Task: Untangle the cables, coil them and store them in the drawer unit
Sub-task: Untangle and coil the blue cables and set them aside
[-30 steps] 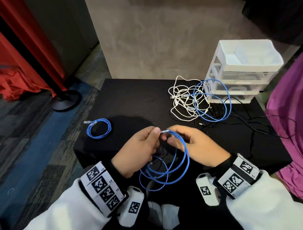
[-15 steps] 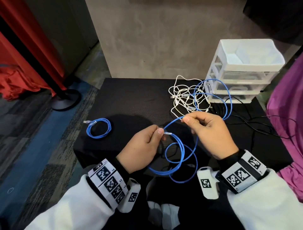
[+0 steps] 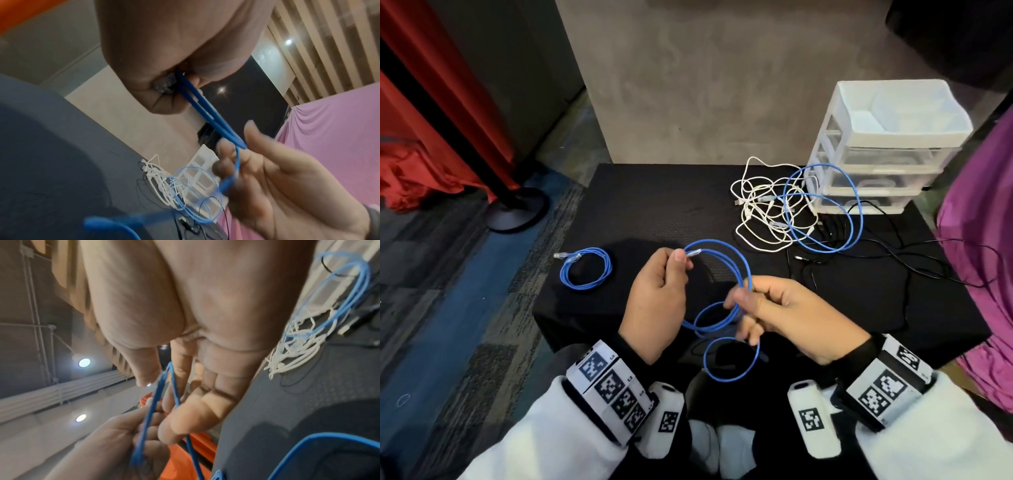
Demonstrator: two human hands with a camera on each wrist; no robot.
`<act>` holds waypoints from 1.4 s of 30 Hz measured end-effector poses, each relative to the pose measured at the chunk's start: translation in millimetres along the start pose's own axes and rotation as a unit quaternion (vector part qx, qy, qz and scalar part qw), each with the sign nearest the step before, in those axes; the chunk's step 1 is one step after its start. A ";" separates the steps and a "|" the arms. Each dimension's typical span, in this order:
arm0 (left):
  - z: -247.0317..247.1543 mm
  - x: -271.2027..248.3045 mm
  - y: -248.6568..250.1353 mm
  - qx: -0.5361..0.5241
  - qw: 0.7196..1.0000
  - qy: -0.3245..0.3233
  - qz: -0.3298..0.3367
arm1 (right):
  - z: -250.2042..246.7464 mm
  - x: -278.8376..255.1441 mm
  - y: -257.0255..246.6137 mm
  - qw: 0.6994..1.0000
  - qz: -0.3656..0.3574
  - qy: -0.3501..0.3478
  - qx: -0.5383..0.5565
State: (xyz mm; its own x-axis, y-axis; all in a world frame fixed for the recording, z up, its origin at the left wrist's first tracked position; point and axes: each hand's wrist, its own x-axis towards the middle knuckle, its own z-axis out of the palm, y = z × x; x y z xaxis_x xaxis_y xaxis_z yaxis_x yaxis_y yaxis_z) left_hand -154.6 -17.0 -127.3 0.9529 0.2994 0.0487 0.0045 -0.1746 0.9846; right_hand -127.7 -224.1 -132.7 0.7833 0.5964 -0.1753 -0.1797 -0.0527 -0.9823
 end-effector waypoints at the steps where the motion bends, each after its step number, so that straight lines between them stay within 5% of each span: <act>1: 1.2 -2.7 -0.5 0.004 1.000 0.003 -0.007 | 4.6 0.3 -1.2 1.000 -0.003 0.007 0.023; 6: 5.4 -10.2 -5.3 -0.006 0.997 0.048 -0.060 | 13.8 7.8 -3.5 0.994 -0.074 0.078 -0.007; 8: 3.0 -10.0 -4.6 -0.054 0.989 0.038 -0.130 | 16.9 8.1 -3.2 0.993 -0.086 0.075 -0.028; 11: -2.7 -7.6 2.6 -0.210 0.943 -0.016 -0.259 | 19.3 4.2 -3.5 0.993 -0.093 0.053 -0.039; 13: -6.2 -6.8 5.1 -0.264 0.923 -0.040 -0.277 | 18.8 2.9 -4.6 0.994 -0.093 0.048 -0.036; 17: -5.6 -9.2 3.2 -0.243 0.943 -0.028 -0.227 | 14.4 4.9 -3.9 0.995 -0.068 0.052 -0.041; 23: -4.1 -15.4 6.5 -0.108 0.992 -0.033 -0.058 | 0.5 6.8 1.0 0.994 -0.039 0.051 -0.083; 29: -5.6 -18.8 8.7 -0.218 0.958 -0.114 -0.148 | -7.4 8.2 4.3 0.992 -0.031 0.045 -0.118; 32: -5.2 -20.0 13.9 -0.179 0.972 -0.111 -0.109 | -6.0 7.2 0.7 0.990 -0.028 0.041 -0.132; 37: -8.6 -16.1 21.5 -0.124 0.984 -0.110 -0.059 | -7.6 15.3 -0.5 0.974 -0.086 0.157 -0.136; 42: -18.6 -12.2 23.6 -0.021 0.988 -0.154 0.001 | -4.9 14.7 -6.2 0.985 -0.068 0.060 -0.144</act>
State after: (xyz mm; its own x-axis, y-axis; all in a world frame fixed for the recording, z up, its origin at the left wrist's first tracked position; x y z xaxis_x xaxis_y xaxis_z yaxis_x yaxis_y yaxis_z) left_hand -171.8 -7.3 -101.5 1.0000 -0.0015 0.0033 -0.0035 -0.1344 0.9909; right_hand -112.2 -218.9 -129.5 0.8565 0.5152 -0.0305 0.0944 -0.2144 -0.9722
